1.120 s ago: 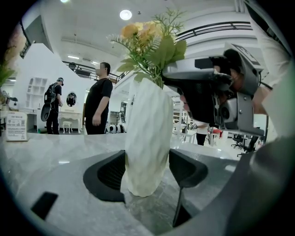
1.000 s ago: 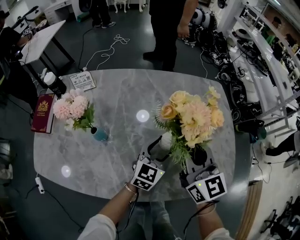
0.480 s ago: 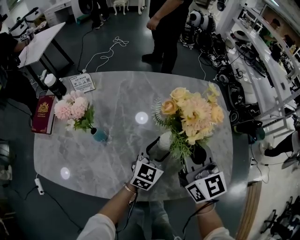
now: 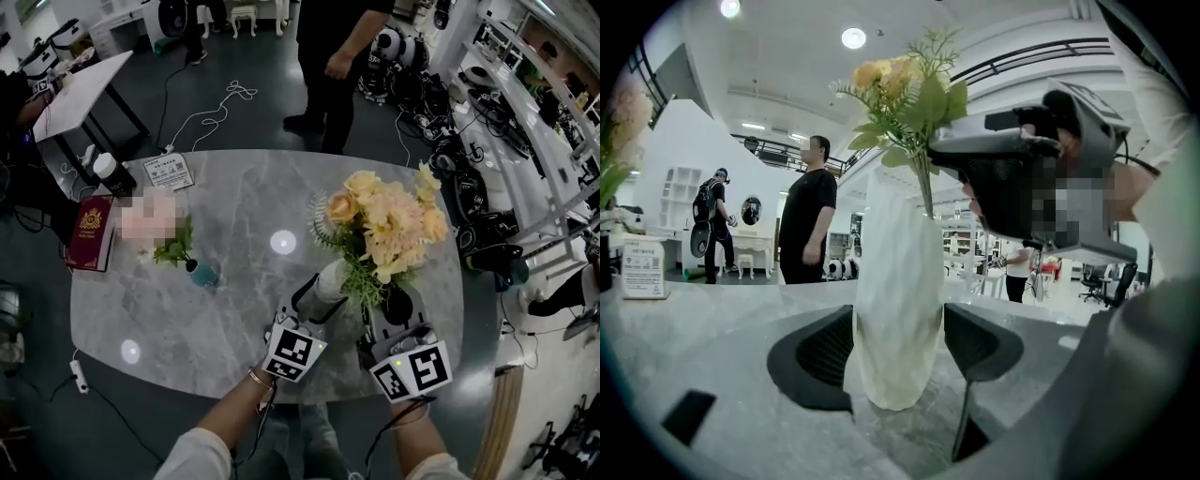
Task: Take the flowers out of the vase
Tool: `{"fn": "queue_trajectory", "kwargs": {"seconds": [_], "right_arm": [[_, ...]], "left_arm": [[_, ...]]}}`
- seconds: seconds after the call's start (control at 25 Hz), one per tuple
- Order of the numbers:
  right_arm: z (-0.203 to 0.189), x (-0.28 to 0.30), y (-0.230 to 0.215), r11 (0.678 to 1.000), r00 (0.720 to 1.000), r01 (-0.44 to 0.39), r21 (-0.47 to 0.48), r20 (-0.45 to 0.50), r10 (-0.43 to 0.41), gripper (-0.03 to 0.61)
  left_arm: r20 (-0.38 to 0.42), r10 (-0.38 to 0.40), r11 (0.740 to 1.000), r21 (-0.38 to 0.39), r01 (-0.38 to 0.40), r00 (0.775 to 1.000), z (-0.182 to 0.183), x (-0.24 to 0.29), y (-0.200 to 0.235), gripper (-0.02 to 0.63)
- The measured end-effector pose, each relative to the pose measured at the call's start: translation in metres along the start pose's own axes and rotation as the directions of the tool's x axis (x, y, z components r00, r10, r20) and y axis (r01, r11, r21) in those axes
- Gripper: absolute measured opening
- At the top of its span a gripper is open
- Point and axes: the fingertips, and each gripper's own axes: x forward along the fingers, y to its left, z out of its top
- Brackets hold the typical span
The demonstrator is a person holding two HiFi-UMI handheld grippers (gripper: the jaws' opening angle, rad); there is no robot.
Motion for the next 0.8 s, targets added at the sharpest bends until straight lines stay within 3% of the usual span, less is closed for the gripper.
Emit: {"fn": "queue_trajectory", "kwargs": {"seconds": [0.8], "right_arm": [[0.053,0.001,0.012,0.999,0.994,0.041,-0.014,0.1,-0.04,0.038]], "left_arm": [[0.002,-0.023,0.999,-0.043,0.024,1.0,0.03,-0.047,-0.015,0.305]]}}
